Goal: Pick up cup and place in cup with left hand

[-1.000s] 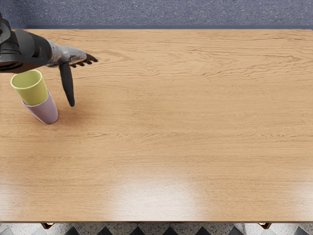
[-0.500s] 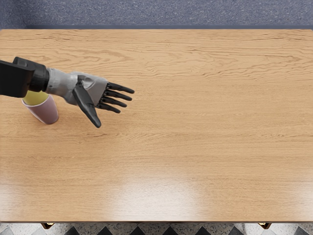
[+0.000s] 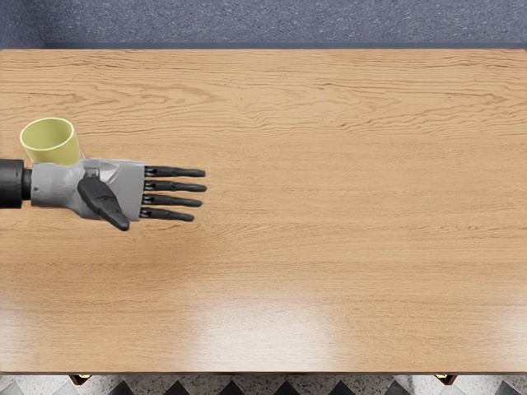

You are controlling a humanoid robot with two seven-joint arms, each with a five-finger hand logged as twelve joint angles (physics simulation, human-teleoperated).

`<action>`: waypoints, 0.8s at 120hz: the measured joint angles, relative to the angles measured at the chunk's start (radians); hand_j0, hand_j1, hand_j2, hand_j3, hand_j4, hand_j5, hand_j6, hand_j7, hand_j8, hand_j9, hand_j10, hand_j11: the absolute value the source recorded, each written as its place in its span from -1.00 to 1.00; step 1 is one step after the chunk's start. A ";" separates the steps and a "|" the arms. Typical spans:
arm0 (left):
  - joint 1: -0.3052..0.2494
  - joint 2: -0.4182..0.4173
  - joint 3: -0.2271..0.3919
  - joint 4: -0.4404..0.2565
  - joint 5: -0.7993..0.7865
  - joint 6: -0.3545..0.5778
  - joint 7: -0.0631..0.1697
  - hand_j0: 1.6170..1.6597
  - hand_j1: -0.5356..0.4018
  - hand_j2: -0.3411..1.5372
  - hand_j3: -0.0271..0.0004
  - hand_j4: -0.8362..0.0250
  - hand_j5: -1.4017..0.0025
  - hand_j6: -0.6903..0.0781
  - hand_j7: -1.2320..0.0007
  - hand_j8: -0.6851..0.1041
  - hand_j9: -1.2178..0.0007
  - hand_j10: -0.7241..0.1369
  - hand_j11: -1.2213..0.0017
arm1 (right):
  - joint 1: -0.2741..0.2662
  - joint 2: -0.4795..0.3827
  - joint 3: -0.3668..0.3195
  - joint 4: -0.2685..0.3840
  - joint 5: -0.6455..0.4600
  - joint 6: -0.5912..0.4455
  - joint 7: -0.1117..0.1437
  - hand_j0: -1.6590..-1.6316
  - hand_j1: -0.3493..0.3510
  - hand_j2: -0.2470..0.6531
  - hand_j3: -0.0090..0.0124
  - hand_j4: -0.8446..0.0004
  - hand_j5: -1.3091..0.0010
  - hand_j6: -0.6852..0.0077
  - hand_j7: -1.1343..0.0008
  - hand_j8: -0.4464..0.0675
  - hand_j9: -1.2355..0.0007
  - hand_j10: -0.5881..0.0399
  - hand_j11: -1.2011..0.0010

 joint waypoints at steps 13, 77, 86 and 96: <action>0.041 0.014 -0.012 -0.003 -0.026 0.000 0.000 0.92 0.89 -0.64 0.97 0.95 1.00 0.80 1.00 0.74 1.00 0.69 1.00 | 0.000 0.000 0.000 0.000 0.000 0.000 0.000 -0.93 -0.91 -0.46 -0.16 0.93 0.94 0.90 0.94 0.63 0.94 0.79 0.94; 0.289 0.206 -0.140 0.089 -0.038 -0.001 0.000 0.92 0.89 -0.64 0.97 0.95 1.00 0.81 1.00 0.75 1.00 0.69 1.00 | 0.000 0.000 0.000 0.000 0.000 0.000 0.000 -0.93 -0.91 -0.46 -0.16 0.93 0.94 0.90 0.94 0.63 0.94 0.79 0.94; 0.294 0.209 -0.141 0.099 -0.036 -0.001 0.000 0.92 0.89 -0.64 0.97 0.95 1.00 0.81 1.00 0.75 1.00 0.69 1.00 | 0.000 0.000 0.000 0.000 0.000 0.000 0.000 -0.93 -0.91 -0.46 -0.16 0.93 0.94 0.90 0.94 0.63 0.94 0.79 0.94; 0.295 0.209 -0.141 0.113 -0.034 -0.001 0.000 0.92 0.89 -0.64 0.97 0.95 1.00 0.81 1.00 0.75 1.00 0.69 1.00 | 0.000 0.000 0.000 0.000 0.000 0.000 0.000 -0.93 -0.91 -0.46 -0.16 0.93 0.94 0.90 0.94 0.63 0.94 0.78 0.94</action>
